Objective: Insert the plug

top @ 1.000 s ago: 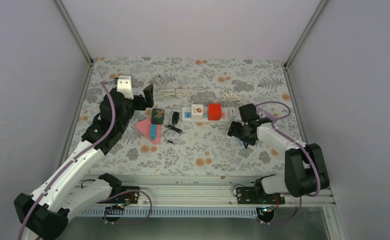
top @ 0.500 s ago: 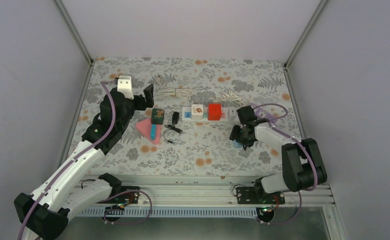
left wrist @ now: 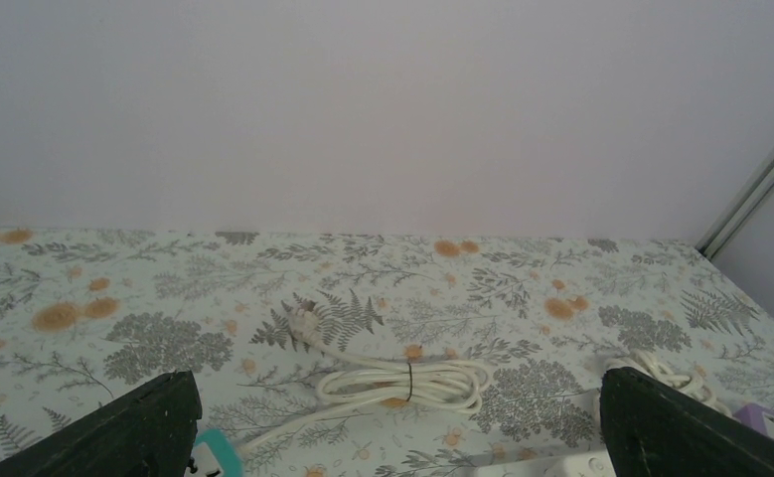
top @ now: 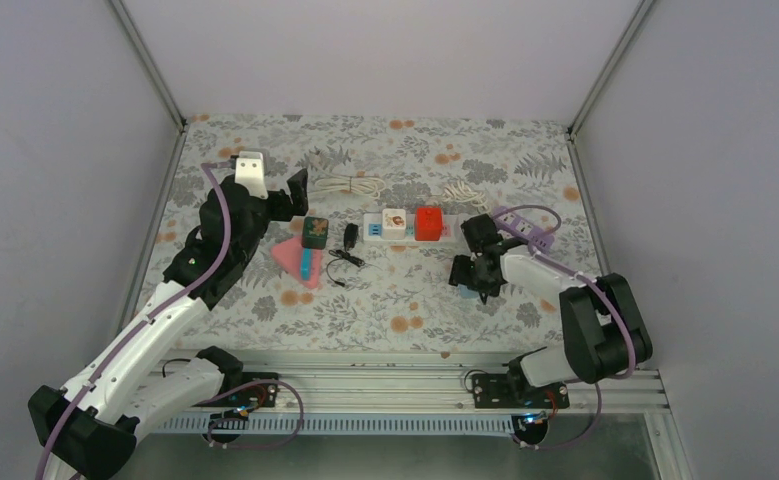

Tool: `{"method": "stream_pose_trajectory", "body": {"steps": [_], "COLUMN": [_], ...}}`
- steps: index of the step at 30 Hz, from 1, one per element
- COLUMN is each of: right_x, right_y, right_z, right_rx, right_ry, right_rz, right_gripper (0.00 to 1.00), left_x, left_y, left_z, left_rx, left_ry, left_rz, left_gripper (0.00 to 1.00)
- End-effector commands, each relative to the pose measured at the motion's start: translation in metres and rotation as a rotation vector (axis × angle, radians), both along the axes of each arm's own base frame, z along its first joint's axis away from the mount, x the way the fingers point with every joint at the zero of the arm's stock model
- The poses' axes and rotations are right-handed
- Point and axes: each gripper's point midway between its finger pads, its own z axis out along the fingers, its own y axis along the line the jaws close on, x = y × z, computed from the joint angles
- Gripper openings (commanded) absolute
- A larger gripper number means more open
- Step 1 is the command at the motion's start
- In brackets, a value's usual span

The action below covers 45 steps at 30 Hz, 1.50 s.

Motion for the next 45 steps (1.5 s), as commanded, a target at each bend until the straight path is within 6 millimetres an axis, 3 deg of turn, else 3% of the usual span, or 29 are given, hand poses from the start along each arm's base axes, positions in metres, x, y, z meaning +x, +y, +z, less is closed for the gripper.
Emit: {"method": "stream_pose_trajectory", "body": {"steps": [1,4,7,10,15,21,28,31,36,39,45], "right_x": [-0.005,-0.003,0.004,0.021,0.051,0.06,0.063,0.062,0.062,0.063,0.063], "right_y": [-0.006,-0.002,0.01,0.029,0.066,0.112,0.138,0.151,0.163,0.161,0.159], "right_z": [-0.005,-0.006,0.001,0.025,0.104,0.202,0.269,0.282,0.291,0.292,0.295], "right_rx": [-0.085,-0.093,-0.035,0.073,0.359,0.873,1.204,1.353,1.439,1.446,1.458], "right_ry": [0.033,0.034,-0.001,-0.102,-0.329,-0.449,-0.397,-0.304,-0.224,-0.22,-0.217], "right_rz": [-0.005,0.011,0.035,0.05,-0.007,-0.072,-0.104,-0.103,-0.1,-0.14,-0.161], "right_gripper": [0.66,0.48,0.43,0.42,0.45,0.48,0.47,0.48,0.46,0.46,0.46], "left_x": [-0.001,-0.001,-0.001,-0.002,-0.005,-0.011,-0.019,-0.027,-0.037,-0.049,-0.047], "left_y": [-0.001,-0.001,-0.001,-0.009,-0.03,-0.073,-0.126,-0.147,-0.179,-0.186,-0.2], "left_z": [0.007,0.007,0.006,0.006,0.008,0.01,-0.008,-0.001,0.005,0.012,0.006], "left_rx": [-0.003,-0.003,-0.006,-0.007,-0.032,-0.053,-0.11,-0.109,-0.082,-0.112,-0.132], "left_ry": [-0.016,-0.018,-0.015,-0.02,-0.054,-0.105,-0.199,-0.309,-0.459,-0.569,-0.588], "left_rz": [-0.013,-0.017,-0.013,-0.056,-0.169,-0.314,-0.465,-0.493,-0.509,-0.5,-0.489], "left_gripper": [1.0,1.0,1.0,1.0,1.0,1.0,0.99,0.97,0.93,0.88,0.74]}}
